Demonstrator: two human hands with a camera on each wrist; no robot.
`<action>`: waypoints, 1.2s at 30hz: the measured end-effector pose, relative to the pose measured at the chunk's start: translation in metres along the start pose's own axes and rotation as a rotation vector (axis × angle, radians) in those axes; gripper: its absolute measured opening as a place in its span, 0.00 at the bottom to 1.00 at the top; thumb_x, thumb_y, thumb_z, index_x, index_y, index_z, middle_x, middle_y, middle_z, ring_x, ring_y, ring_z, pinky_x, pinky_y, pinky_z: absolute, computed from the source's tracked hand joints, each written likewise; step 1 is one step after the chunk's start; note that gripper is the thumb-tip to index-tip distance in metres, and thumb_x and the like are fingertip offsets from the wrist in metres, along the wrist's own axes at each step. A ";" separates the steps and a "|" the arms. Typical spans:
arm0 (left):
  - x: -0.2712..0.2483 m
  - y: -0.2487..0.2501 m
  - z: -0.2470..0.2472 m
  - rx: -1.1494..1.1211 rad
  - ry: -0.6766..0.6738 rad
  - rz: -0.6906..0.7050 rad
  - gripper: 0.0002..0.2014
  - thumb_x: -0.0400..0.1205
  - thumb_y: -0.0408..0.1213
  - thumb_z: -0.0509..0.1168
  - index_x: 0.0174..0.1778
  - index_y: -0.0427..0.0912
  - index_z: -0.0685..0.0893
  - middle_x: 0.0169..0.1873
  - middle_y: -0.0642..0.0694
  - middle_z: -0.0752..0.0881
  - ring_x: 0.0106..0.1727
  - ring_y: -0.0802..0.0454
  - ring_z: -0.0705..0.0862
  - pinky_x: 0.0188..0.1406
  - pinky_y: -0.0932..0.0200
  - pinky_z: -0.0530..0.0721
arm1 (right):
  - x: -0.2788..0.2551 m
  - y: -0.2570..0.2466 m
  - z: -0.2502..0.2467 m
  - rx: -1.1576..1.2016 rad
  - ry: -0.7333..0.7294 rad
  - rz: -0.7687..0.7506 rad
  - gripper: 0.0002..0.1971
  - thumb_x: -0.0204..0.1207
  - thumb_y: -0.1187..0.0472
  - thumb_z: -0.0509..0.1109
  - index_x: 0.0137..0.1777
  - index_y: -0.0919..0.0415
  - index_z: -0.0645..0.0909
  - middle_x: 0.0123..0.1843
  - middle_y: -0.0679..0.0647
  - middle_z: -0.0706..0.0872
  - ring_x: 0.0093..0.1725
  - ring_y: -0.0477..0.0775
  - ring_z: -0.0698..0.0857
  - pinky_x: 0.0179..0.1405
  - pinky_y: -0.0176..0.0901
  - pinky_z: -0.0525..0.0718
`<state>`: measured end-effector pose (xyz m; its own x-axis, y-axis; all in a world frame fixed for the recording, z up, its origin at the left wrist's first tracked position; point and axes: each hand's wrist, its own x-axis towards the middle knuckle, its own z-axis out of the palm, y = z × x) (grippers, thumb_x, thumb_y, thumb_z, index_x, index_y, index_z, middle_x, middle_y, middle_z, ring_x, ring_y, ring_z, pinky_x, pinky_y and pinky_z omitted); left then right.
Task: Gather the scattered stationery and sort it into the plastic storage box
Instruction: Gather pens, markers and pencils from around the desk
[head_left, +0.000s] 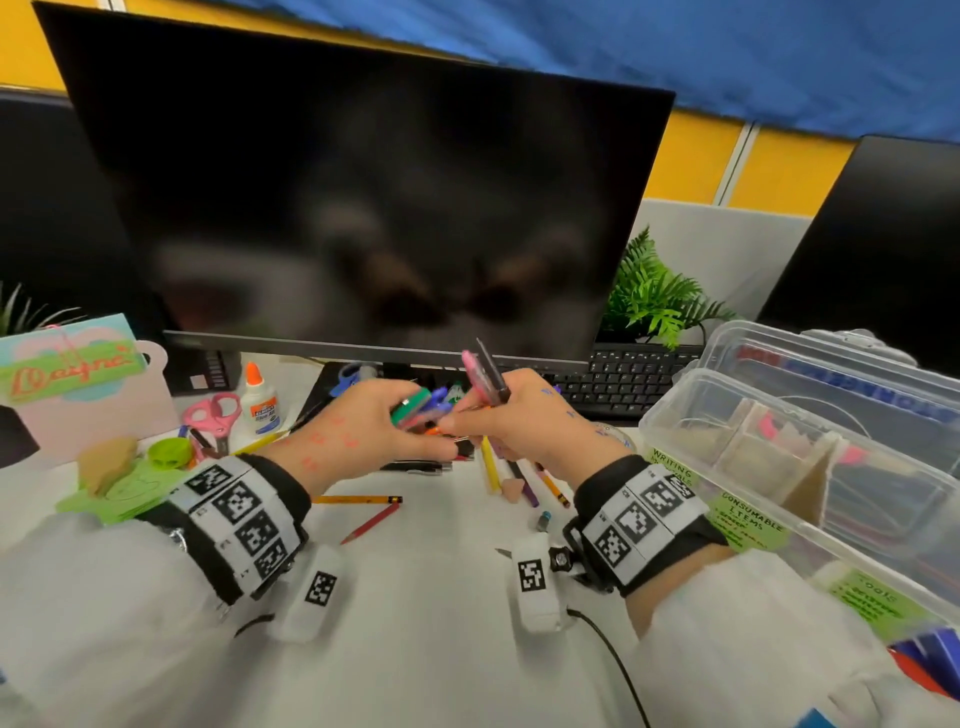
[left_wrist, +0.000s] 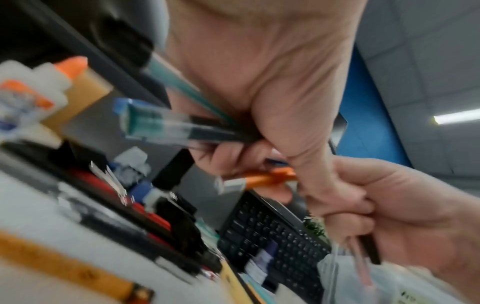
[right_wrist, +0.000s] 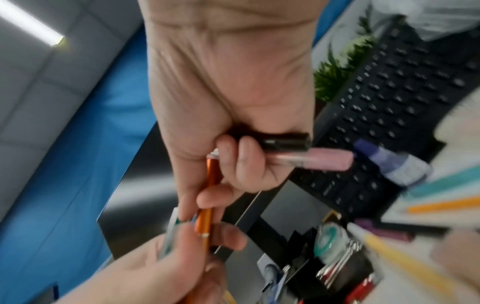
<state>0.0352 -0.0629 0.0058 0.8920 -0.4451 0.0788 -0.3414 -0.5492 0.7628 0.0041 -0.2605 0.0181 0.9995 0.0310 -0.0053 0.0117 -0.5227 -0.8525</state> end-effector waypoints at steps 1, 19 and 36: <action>0.001 0.002 0.003 0.019 -0.063 -0.040 0.18 0.67 0.57 0.81 0.46 0.53 0.88 0.37 0.50 0.89 0.38 0.50 0.87 0.35 0.55 0.85 | 0.000 -0.001 0.001 0.064 0.005 0.017 0.12 0.66 0.46 0.83 0.40 0.54 0.91 0.31 0.54 0.86 0.30 0.53 0.78 0.32 0.48 0.79; 0.031 -0.028 0.022 0.847 -0.173 -0.034 0.19 0.83 0.43 0.68 0.72 0.51 0.81 0.52 0.52 0.86 0.52 0.53 0.85 0.56 0.57 0.86 | 0.008 0.066 -0.021 -0.526 0.305 0.499 0.14 0.84 0.62 0.61 0.66 0.65 0.80 0.66 0.61 0.83 0.67 0.61 0.82 0.60 0.47 0.79; 0.031 0.002 0.016 -0.224 -0.124 -0.233 0.13 0.85 0.46 0.67 0.41 0.39 0.82 0.32 0.44 0.83 0.30 0.51 0.79 0.34 0.56 0.79 | -0.002 0.028 -0.001 0.479 0.291 0.541 0.13 0.79 0.57 0.60 0.57 0.63 0.79 0.35 0.56 0.81 0.32 0.55 0.79 0.31 0.46 0.80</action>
<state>0.0570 -0.0890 -0.0002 0.8909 -0.4161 -0.1821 -0.0469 -0.4832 0.8743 0.0024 -0.2757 -0.0052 0.8309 -0.3830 -0.4037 -0.4274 0.0254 -0.9037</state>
